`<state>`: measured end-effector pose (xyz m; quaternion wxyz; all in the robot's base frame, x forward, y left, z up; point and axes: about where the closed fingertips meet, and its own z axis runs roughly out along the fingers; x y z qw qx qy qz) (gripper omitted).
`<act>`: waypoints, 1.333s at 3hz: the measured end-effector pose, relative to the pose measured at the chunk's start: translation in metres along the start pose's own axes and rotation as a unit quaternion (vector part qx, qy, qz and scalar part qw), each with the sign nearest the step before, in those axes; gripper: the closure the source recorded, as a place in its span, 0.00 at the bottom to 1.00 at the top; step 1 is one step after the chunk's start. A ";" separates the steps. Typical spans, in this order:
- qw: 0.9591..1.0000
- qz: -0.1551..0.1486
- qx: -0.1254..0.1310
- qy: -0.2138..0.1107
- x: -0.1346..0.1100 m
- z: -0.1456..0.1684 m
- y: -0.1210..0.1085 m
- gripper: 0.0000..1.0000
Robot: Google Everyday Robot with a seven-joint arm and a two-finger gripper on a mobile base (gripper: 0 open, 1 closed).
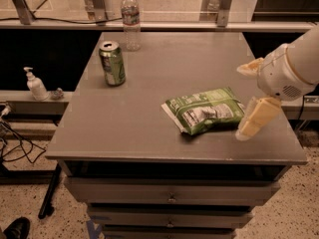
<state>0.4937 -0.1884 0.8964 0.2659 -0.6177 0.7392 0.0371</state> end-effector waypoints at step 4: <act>0.999 -0.002 -0.018 -0.050 -0.005 0.071 -0.024 0.65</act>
Offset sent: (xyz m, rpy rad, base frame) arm 0.0420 0.0252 -0.0798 0.1033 0.0404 0.0497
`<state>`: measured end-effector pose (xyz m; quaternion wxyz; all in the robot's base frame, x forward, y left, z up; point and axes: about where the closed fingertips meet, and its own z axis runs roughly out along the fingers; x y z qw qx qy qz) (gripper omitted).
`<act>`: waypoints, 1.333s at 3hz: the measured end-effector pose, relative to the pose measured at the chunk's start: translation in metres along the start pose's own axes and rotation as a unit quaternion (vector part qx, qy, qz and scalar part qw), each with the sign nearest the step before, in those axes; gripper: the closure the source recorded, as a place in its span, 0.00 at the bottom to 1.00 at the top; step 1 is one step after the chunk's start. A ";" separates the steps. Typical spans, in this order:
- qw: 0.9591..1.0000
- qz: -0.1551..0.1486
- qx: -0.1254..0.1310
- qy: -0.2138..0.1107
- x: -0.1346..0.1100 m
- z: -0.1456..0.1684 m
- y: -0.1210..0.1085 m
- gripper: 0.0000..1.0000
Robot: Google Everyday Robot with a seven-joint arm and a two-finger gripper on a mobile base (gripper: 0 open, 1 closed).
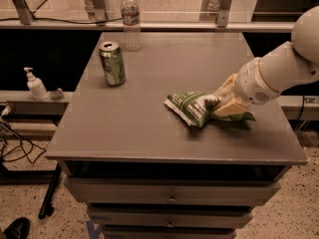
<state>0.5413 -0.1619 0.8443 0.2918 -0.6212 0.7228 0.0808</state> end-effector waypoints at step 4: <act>0.996 0.008 0.076 -0.045 -0.048 -0.054 -0.072 1.00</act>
Offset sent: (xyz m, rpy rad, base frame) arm 0.0501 -0.0105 0.0739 0.0712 -0.1210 -0.0903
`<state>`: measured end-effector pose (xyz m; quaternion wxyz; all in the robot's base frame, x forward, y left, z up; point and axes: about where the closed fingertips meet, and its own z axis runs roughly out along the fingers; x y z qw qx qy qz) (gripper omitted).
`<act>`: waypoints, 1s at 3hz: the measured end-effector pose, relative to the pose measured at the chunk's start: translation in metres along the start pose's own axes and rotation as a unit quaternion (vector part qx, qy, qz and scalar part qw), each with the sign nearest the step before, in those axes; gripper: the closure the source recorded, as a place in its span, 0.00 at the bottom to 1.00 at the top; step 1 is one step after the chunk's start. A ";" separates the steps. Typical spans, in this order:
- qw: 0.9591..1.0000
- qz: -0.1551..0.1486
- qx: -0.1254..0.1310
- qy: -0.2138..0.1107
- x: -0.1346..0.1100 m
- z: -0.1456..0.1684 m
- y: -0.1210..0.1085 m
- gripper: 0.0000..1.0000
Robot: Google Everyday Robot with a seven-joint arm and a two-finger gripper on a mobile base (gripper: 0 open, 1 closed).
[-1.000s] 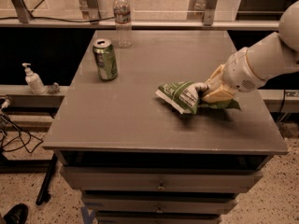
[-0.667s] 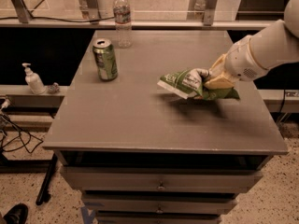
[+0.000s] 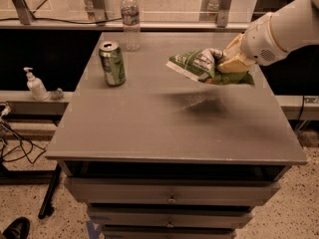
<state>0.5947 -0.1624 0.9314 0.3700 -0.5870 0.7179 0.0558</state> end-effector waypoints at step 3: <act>0.977 -0.097 0.176 0.068 -0.020 0.050 -0.083 1.00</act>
Offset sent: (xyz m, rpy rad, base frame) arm 0.1084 0.0118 0.0131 -0.3043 -0.4183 -0.1472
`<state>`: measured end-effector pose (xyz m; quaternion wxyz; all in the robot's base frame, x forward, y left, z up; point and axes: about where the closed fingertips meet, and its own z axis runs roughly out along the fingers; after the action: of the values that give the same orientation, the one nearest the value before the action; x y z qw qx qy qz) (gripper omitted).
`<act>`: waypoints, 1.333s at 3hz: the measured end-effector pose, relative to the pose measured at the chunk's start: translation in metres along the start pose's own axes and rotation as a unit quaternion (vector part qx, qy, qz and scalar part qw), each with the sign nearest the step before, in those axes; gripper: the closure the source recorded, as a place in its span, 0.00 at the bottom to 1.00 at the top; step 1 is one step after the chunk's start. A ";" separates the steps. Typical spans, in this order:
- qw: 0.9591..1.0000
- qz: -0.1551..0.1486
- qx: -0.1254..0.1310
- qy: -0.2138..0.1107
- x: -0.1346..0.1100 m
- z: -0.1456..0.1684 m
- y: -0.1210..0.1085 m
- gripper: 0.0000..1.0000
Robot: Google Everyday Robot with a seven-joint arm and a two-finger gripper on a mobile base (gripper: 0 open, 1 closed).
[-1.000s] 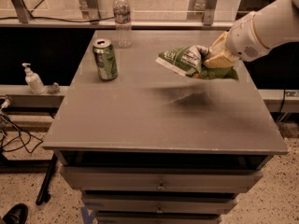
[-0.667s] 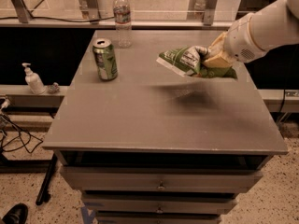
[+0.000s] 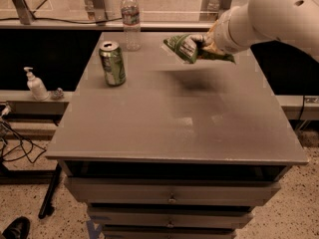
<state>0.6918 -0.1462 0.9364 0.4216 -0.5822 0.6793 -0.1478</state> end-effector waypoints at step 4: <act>0.995 -0.020 0.099 0.023 -0.027 0.145 -0.083 1.00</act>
Offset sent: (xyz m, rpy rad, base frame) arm 0.1612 0.0341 -0.0043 -0.1098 -0.2531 -0.0994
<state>0.8545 -0.1023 0.9179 0.4587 -0.5471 0.6591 -0.2362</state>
